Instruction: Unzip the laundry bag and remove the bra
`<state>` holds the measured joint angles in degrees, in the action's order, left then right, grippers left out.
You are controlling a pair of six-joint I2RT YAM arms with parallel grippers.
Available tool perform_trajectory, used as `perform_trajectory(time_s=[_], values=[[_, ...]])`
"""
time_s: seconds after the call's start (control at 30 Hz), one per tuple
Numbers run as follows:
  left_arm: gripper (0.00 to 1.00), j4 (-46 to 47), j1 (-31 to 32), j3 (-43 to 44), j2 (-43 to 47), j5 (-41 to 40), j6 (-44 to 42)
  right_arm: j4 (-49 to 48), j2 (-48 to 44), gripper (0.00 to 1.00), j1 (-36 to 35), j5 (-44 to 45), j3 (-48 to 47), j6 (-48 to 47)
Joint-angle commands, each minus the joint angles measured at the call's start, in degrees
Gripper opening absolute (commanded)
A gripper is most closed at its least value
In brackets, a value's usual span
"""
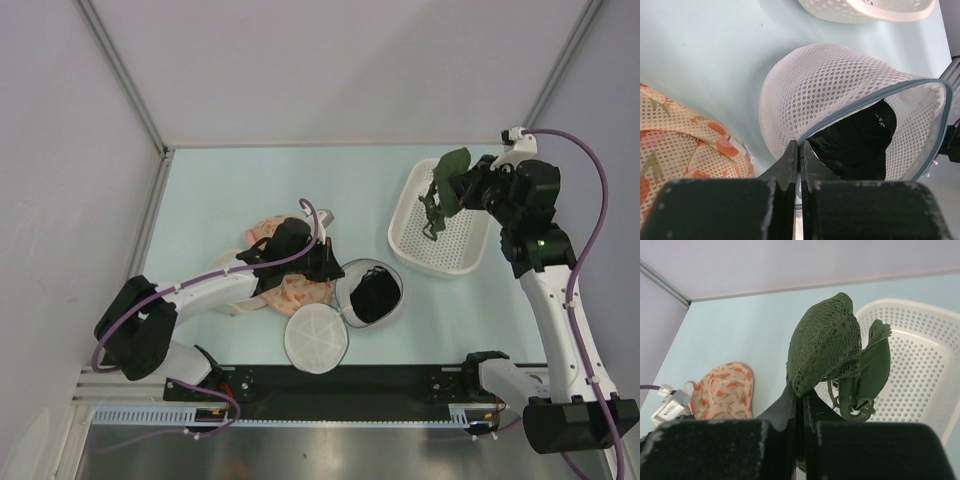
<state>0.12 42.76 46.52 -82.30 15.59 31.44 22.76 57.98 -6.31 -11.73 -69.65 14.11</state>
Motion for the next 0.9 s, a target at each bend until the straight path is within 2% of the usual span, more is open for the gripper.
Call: perform_trajectory(time_s=[0.0,0.07,0.2,0.33,0.5,0.63,0.77,0.87], values=[[0.0,0.85,-0.49,1.47,2.32,-0.3,-0.77,-6.23,1.17,0.0,4.1,-7.07,5.29,2.94],[0.0,0.85,-0.49,1.47,2.23,-0.3,-0.77,-6.77,2.57,0.0,5.51,-6.65,7.23,3.64],[0.0,0.93,-0.58,1.47,1.97,-0.21,-0.86,-5.54,4.95,0.0,5.69,1.61,9.88,3.12],[0.0,0.85,-0.66,1.47,1.62,-0.3,-0.86,-6.85,6.27,0.0,5.43,3.55,12.68,3.99],[0.0,0.93,-0.75,1.82,1.18,-0.13,-1.03,-6.86,9.25,0.0,2.63,2.85,14.28,4.35],[0.0,0.93,-0.75,1.82,1.09,0.05,-1.03,-4.05,12.5,0.02,-0.28,7.92,14.45,4.96],[0.0,0.67,-0.84,1.82,1.35,0.14,-1.21,2.27,14.97,0.76,-0.64,15.23,12.17,8.91],[0.0,0.5,-0.84,1.9,1.62,0.14,-1.38,2.37,14.36,0.98,-0.64,16.82,11.29,9.53]])
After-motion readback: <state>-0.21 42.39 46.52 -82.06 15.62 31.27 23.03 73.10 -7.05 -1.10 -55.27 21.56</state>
